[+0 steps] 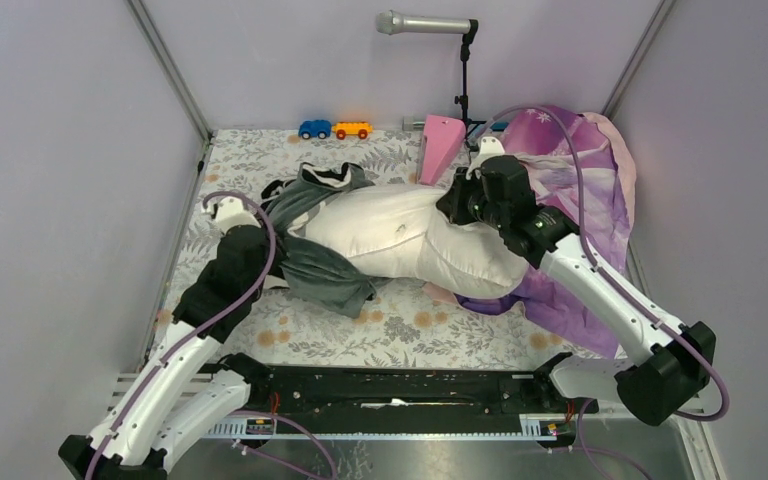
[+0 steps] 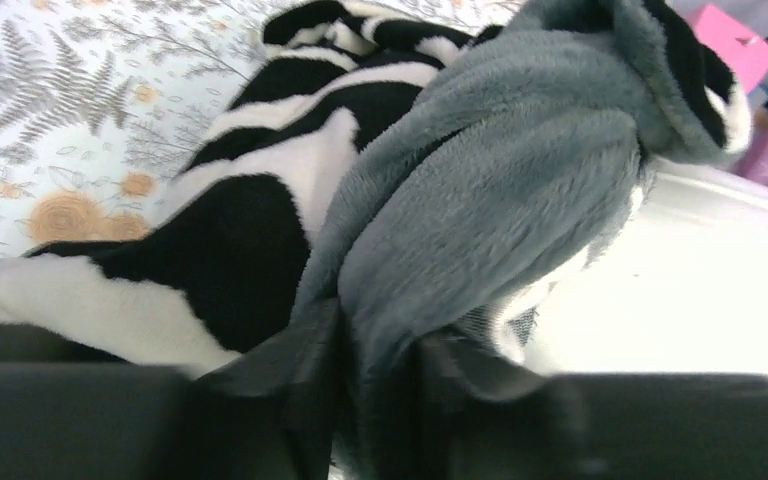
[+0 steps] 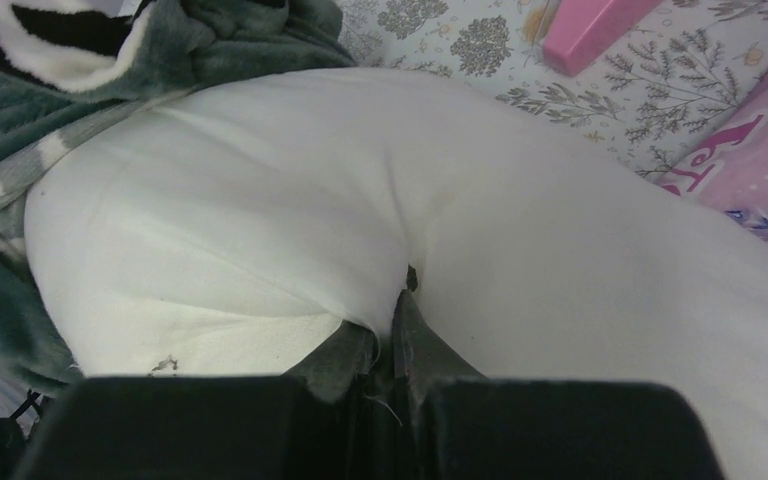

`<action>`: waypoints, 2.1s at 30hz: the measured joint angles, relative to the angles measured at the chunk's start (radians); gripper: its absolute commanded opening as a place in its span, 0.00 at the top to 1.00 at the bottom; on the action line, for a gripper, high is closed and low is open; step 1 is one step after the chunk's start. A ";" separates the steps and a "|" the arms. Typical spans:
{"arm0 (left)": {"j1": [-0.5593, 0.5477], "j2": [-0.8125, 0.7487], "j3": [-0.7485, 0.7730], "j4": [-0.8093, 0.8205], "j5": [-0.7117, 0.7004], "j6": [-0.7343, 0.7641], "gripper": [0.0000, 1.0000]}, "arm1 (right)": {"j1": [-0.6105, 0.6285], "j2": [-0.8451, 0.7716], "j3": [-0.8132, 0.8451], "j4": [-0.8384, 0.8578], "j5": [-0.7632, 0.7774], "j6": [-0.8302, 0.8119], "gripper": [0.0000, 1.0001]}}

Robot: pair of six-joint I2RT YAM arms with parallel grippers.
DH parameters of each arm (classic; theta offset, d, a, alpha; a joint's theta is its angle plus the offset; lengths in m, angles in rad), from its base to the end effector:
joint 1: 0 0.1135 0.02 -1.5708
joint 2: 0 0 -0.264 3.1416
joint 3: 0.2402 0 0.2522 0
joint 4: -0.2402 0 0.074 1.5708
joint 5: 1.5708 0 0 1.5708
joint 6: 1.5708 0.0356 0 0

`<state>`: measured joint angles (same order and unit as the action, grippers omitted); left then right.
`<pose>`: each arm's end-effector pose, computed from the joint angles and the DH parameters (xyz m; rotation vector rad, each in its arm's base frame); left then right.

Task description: Remove the pillowcase from the pillow

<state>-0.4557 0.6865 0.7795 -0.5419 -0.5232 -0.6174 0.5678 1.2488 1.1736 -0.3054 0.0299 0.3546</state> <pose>0.1412 -0.0494 0.3178 -0.4802 1.9006 -0.1760 0.2425 0.1534 0.3646 -0.1923 1.9868 0.5746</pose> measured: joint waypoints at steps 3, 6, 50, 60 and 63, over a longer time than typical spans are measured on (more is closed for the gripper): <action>0.010 0.021 0.000 0.029 0.069 0.066 0.20 | -0.016 0.014 -0.001 0.002 -0.062 -0.006 0.76; 0.012 0.011 0.000 0.049 0.159 0.109 0.12 | -0.025 0.039 0.000 -0.007 -0.151 -0.030 0.64; 0.026 0.171 -0.040 0.114 0.476 -0.055 0.01 | 0.451 0.312 -0.061 0.008 0.152 -0.168 0.08; 0.039 -0.153 0.002 -0.077 0.455 -0.168 0.01 | 0.430 0.482 0.119 -0.011 0.230 -0.117 0.22; 0.039 -0.217 -0.100 -0.076 0.479 -0.247 0.01 | 0.425 0.501 0.140 -0.005 0.233 -0.112 0.55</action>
<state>-0.4168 0.4690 0.6800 -0.6178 -0.0444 -0.8642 0.9932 1.7500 1.3140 -0.3107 0.2626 0.2424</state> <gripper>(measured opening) 0.986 0.732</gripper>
